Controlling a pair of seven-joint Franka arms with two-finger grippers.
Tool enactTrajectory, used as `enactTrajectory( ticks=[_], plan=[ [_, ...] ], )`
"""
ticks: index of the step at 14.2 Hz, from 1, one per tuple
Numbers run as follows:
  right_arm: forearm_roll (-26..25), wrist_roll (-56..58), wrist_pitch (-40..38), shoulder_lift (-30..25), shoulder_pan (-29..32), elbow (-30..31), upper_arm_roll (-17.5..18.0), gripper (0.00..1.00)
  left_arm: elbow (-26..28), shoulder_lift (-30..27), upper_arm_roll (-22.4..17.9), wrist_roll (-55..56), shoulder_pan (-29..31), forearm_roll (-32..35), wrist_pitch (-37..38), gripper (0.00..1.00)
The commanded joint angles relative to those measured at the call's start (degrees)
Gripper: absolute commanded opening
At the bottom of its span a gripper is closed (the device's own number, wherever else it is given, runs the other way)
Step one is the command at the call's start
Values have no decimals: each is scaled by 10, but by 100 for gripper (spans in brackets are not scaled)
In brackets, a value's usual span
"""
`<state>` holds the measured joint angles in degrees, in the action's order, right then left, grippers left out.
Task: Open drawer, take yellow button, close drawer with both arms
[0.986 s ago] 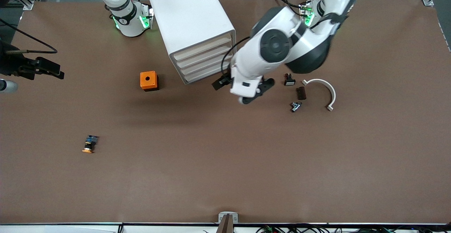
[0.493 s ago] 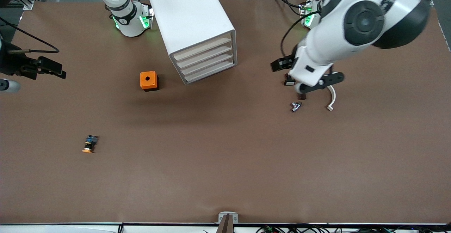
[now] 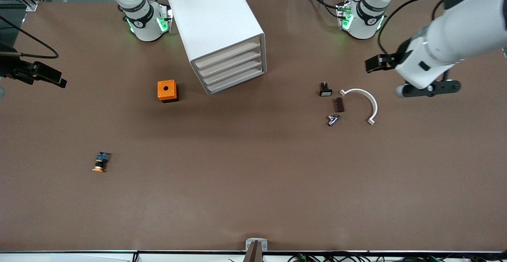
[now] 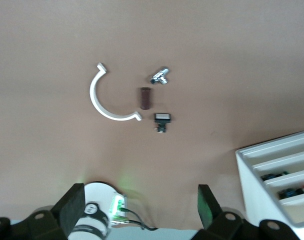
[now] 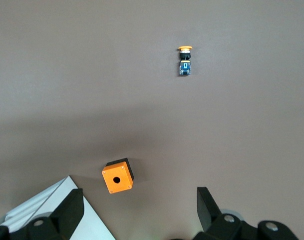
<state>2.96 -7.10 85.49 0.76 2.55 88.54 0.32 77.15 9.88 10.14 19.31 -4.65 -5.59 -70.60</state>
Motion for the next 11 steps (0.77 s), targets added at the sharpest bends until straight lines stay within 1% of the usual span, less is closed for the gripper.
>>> enactTrajectory(
  ticks=[1, 2, 3, 4, 7, 8, 9, 10, 11],
  plan=[
    [1, -18, 20, -37, 3, 47, 5, 100, 76, -60, -6, -86, 31, 13, -9, 99],
    [1, -17, 18, -39, 3, 47, 5, 100, 98, -75, -34, -118, 25, 17, -17, 99],
    [1, -18, 14, -48, 3, 47, 5, 100, 131, -96, -52, -142, 23, 17, -35, 99],
    [1, -17, 13, -54, 2, 47, 5, 100, 170, -119, -57, -151, 23, 17, -58, 99],
    [-1, -17, 4, -59, -1, 48, 7, 100, 334, -221, -74, -155, 15, 18, -184, 99],
    [-1, -17, 6, -56, -1, 48, 7, 100, 380, -254, -75, -155, 16, 18, -223, 99],
    [-1, -17, 7, -55, -1, 48, 7, 100, 409, -277, -80, -156, 17, 18, -250, 99],
    [-1, -17, 8, -55, -2, 49, 7, 100, 412, -282, -87, -157, 17, 18, -260, 99],
    [-1, -18, 8, -55, -1, 49, 7, 100, 405, -283, -94, -161, 17, 21, -268, 99]
  ],
)
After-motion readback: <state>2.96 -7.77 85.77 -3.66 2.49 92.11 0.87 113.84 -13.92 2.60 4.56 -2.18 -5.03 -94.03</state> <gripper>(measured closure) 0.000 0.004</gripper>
